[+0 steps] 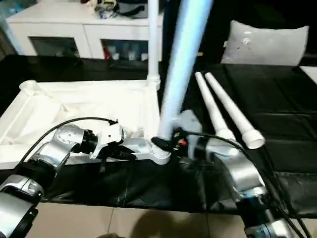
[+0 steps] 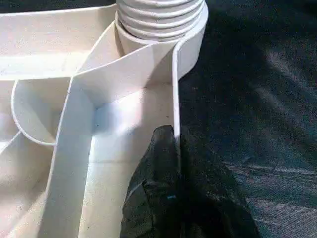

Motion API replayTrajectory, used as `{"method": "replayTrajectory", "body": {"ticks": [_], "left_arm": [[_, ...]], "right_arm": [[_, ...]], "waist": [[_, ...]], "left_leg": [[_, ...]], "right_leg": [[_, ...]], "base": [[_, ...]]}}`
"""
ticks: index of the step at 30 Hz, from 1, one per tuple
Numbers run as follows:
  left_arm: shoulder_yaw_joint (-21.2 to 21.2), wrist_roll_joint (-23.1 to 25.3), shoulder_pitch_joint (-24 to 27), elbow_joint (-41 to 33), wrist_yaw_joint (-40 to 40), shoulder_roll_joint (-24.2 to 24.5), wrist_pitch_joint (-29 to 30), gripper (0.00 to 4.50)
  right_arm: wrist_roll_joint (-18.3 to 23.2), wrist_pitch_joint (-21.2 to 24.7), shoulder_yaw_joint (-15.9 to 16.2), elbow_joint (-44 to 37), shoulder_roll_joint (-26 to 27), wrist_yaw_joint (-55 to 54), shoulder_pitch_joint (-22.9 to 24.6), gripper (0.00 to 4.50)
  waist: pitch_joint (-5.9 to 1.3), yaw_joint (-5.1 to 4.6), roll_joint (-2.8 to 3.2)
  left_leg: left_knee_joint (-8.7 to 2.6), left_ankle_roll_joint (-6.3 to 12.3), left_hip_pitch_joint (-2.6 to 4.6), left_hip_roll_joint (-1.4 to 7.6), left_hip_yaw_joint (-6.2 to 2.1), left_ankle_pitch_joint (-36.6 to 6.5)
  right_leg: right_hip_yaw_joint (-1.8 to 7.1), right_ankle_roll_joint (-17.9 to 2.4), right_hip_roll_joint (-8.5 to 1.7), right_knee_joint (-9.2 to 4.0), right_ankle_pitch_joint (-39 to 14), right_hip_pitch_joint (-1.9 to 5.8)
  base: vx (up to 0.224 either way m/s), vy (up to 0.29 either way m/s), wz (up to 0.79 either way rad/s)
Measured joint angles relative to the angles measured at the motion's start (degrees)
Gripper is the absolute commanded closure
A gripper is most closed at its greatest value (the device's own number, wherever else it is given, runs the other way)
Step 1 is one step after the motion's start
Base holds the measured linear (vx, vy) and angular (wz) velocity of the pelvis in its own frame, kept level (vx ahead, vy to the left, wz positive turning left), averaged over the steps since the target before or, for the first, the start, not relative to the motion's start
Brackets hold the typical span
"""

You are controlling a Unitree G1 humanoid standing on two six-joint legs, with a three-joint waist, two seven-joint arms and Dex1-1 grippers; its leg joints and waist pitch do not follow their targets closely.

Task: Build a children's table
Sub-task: Insert table leg to table base

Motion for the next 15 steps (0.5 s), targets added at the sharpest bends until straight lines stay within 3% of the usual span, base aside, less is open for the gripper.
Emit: {"method": "replayTrajectory", "body": {"ticks": [5,15], "left_arm": [[-0.34,0.15,-0.01,0.15,-0.4,-0.02,-0.01,4.5],[-0.23,0.39,-3.75,6.88,-1.06,-1.28,-0.93,4.5]], "right_arm": [[-0.33,-0.58,0.65,0.74,-0.46,1.28,-0.33,2.61],[0.82,-0.41,-1.35,2.05,1.82,-0.48,0.52,2.61]], "waist": [[-0.07,-0.36,-0.11],[-0.08,0.11,-0.09]], "left_leg": [[-0.29,0.05,0.4,-0.04,-0.06,-0.16],[-0.4,-0.02,0.48,-0.04,-0.07,-0.23]], "right_leg": [[-0.09,0.01,0.03,-0.76,-0.01,0.5],[-0.1,0.01,0.05,-0.66,0.0,0.43]], "base": [[0.0,0.0,0.0],[0.0,0.0,0.0]]}}
